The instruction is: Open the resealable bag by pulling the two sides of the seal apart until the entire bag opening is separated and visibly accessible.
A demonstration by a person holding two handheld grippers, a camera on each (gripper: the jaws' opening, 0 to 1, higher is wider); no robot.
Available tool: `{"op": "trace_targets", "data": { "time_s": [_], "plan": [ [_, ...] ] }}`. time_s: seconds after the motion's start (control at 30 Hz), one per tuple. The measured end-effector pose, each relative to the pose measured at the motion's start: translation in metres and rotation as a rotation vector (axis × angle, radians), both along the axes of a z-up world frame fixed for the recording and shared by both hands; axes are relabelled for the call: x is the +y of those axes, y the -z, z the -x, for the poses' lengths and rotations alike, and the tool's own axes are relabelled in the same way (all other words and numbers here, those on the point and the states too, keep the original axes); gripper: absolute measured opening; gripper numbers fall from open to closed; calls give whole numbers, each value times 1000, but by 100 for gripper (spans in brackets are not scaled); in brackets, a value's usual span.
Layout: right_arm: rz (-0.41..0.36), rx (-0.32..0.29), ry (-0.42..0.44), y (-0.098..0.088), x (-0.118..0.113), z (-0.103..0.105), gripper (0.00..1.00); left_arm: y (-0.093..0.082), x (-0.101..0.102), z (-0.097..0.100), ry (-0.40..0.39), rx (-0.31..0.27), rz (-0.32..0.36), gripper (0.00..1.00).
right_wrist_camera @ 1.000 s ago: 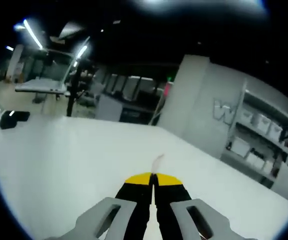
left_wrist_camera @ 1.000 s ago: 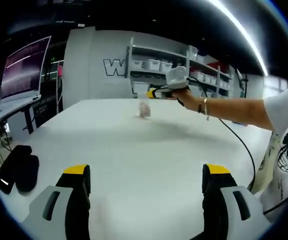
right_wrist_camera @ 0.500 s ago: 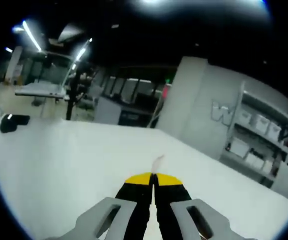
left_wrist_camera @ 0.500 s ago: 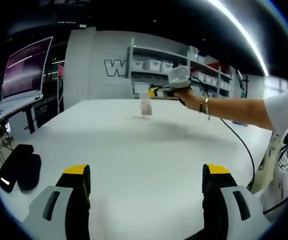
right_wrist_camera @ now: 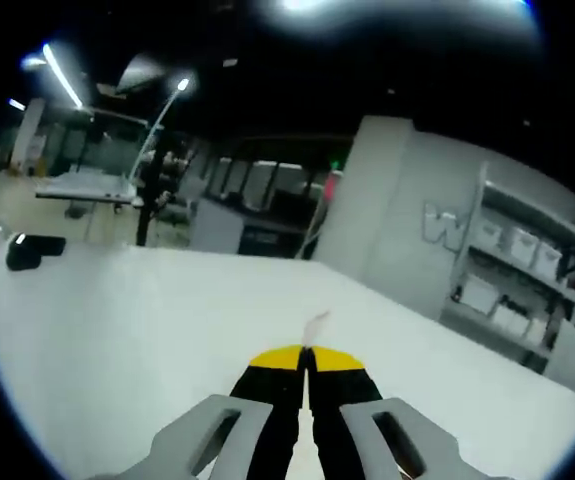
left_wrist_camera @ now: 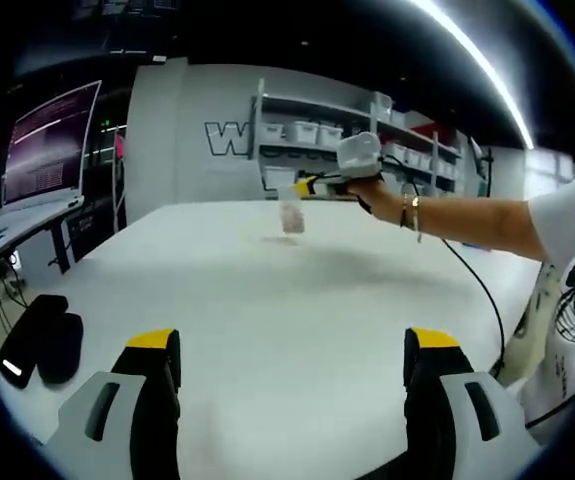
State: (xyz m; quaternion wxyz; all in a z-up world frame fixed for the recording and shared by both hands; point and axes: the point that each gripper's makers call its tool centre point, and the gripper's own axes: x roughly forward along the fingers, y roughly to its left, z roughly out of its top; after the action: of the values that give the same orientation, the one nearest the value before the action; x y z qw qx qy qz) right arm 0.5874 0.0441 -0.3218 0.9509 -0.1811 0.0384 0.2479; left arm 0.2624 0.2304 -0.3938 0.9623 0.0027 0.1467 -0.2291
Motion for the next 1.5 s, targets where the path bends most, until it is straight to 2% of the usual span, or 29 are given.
{"op": "trace_targets", "data": {
  "time_s": [0.4,1.5],
  "plan": [
    [-27,-1,-5,-2,-3,21,0,-1,0,3,2,-2,-3,91],
    [-103,-4,-25,-7,-17,51,0,-7,-14,6,31,-7,-23,91]
  ]
}}
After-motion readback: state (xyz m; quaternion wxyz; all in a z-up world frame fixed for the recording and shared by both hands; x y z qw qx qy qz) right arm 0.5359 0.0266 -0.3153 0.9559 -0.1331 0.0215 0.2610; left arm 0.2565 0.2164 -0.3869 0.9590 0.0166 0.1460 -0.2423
